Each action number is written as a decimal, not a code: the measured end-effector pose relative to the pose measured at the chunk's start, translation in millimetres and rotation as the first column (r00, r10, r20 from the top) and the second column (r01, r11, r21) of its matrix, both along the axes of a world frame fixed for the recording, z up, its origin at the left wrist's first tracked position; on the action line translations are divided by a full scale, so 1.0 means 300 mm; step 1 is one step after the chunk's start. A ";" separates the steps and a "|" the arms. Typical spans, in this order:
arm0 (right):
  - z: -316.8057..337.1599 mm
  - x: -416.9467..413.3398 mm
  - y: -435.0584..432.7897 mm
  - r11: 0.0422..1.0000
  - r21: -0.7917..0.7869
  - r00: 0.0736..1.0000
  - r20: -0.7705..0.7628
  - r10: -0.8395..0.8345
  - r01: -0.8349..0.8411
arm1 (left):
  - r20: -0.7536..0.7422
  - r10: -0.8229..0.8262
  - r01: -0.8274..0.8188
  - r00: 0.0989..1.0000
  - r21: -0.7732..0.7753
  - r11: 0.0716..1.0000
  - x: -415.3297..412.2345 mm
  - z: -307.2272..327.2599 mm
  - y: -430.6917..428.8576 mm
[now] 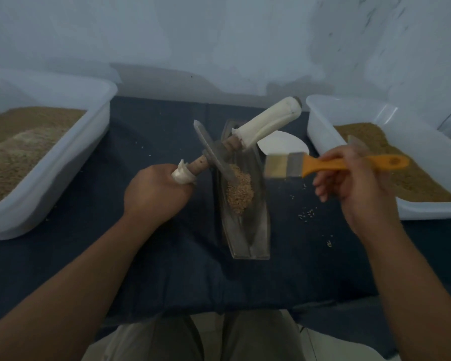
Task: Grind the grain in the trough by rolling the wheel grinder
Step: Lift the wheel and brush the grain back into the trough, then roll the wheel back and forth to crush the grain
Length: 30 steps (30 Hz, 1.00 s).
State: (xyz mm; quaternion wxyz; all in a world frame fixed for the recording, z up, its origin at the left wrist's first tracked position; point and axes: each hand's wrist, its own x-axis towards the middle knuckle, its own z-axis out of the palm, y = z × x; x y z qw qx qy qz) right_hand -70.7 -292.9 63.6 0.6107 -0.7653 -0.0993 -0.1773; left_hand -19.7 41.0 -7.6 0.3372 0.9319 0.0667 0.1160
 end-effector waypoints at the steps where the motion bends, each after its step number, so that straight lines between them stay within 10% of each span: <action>1: -0.019 0.005 -0.037 0.994 -0.102 0.998 0.043 -0.035 0.039 | 0.002 0.002 -0.002 1.000 0.005 1.000 -0.001 0.001 -0.001; 5: -0.135 0.035 -0.122 0.634 -0.751 0.982 0.119 -0.147 0.186 | 0.008 -0.006 0.005 1.000 0.021 1.000 -0.006 0.005 -0.007; 12: -0.216 0.063 -0.141 0.259 -0.937 0.926 -0.297 -0.232 -0.235 | 0.025 -0.013 0.011 1.000 0.073 0.997 -0.016 0.005 -0.014; 16: -0.147 0.038 -0.096 0.516 -0.850 0.956 -0.227 -0.184 -0.103 | 0.072 -0.022 0.009 0.997 0.174 0.985 -0.014 0.001 -0.021; 19: -0.054 0.026 -0.042 0.686 -0.660 0.937 0.336 -0.095 0.306 | 0.160 -0.068 0.022 0.985 0.272 0.962 -0.014 -0.009 -0.032; 21: -0.007 0.045 -0.015 0.640 -0.675 0.891 0.453 -0.032 0.367 | 0.194 -0.099 0.025 0.976 0.350 0.936 -0.012 -0.007 -0.035; 30: 0.075 0.156 0.142 0.034 -0.995 0.994 -0.095 -0.058 -0.093 | 0.177 -0.349 0.156 0.920 0.653 0.741 -0.006 0.067 -0.031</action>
